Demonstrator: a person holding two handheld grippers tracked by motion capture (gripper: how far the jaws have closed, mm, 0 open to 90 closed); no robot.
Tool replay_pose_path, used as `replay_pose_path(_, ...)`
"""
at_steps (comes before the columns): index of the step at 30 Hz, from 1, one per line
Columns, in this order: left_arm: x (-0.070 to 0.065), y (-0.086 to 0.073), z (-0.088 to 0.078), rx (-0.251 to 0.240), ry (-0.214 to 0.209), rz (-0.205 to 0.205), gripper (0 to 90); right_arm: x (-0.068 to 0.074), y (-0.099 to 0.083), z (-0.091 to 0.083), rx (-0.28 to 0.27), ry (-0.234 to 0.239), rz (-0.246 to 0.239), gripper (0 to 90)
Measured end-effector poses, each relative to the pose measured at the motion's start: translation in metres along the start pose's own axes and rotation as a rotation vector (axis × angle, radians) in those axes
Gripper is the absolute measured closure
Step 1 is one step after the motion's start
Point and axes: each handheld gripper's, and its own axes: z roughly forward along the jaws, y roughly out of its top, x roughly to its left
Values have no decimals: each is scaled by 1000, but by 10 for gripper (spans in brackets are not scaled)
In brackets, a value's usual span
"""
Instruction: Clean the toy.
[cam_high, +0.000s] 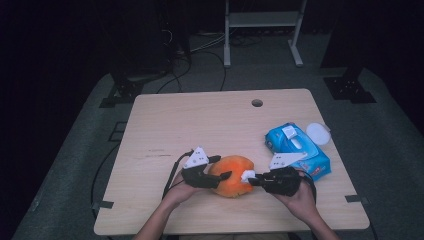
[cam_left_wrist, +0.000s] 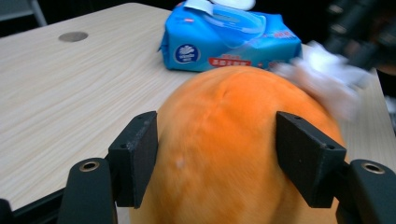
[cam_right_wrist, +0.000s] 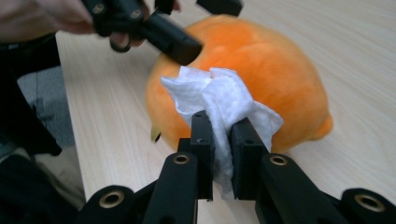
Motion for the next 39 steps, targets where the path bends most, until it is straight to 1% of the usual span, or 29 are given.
replay_pose_path(1,0,-1,0,1,-4,-1,311,3,-1,1,8,1,-11,807)
replay_pose_path(3,-3,-1,2,1,-6,-3,313,3,-1,3,20,-5,-13,807)
replay_pose_path(4,-5,-1,2,3,-20,4,315,1,-1,2,20,-9,-6,807)
replay_pose_path(5,-7,-1,3,5,-36,12,316,-3,-2,2,16,-14,12,807)
replay_pose_path(9,-17,1,4,31,-73,59,307,-17,-4,2,2,-40,69,806)
replay_pose_path(10,-20,1,5,42,-87,76,301,-19,-4,2,4,-45,78,806)
replay_pose_path(11,-22,1,5,49,-99,83,291,-22,-5,2,2,-59,85,806)
replay_pose_path(12,-24,2,5,64,-127,99,282,-24,-6,2,4,-62,92,806)
replay_pose_path(13,-26,2,4,72,-145,122,271,-27,-8,2,4,-65,101,805)
replay_pose_path(14,-28,2,3,76,-160,136,269,-29,-9,2,2,-65,111,805)
replay_pose_path(15,-29,2,2,80,-165,147,269,-30,-9,1,3,-65,113,805)
replay_pose_path(16,-29,2,2,83,-161,148,269,-30,-8,1,1,-64,109,806)
replay_pose_path(19,-28,1,4,87,-165,150,272,-19,-1,-2,-25,-53,73,806)
replay_pose_path(21,-29,1,4,86,-169,151,271,-12,3,-3,-33,-45,50,806)
replay_pose_path(22,-28,3,3,83,-165,155,262,-11,3,-2,-30,-41,42,806)
replay_pose_path(23,-27,5,1,69,-152,153,244,-9,3,-2,-26,-39,32,807)
replay_pose_path(24,-26,7,0,40,-135,141,223,-9,3,-1,-23,-32,31,807)
replay_pose_path(25,-24,9,-2,12,-118,127,187,-8,2,-1,-23,-18,26,808)
replay_pose_path(26,-22,11,-2,-24,-99,99,171,-8,1,0,-21,-6,17,807)
replay_pose_path(27,-21,11,0,-21,-91,92,160,-5,2,0,-19,2,6,808)
replay_pose_path(28,-21,11,2,0,-92,101,166,-1,3,-1,-18,1,-8,807)
replay_pose_path(30,-22,5,7,41,-109,114,224,2,6,-1,-27,-7,-19,807)
replay_pose_path(31,-22,3,8,43,-118,109,248,4,7,-1,-30,-20,-25,808)
replay_pose_path(32,-23,2,9,52,-120,119,257,5,7,-1,-35,-24,-23,807)
replay_pose_path(33,-23,3,8,56,-117,123,275,4,7,0,-39,-26,-9,808)
replay_pose_path(34,-23,3,7,62,-116,127,284,2,7,0,-39,-23,-3,808)
replay_pose_path(36,-23,1,7,63,-122,128,292,-2,5,0,-40,-15,24,808)
replay_pose_path(37,-23,1,7,65,-125,131,294,-5,4,0,-35,-18,33,808)
replay_pose_path(39,-23,0,6,64,-131,134,294,-12,0,-1,-20,-39,51,808)
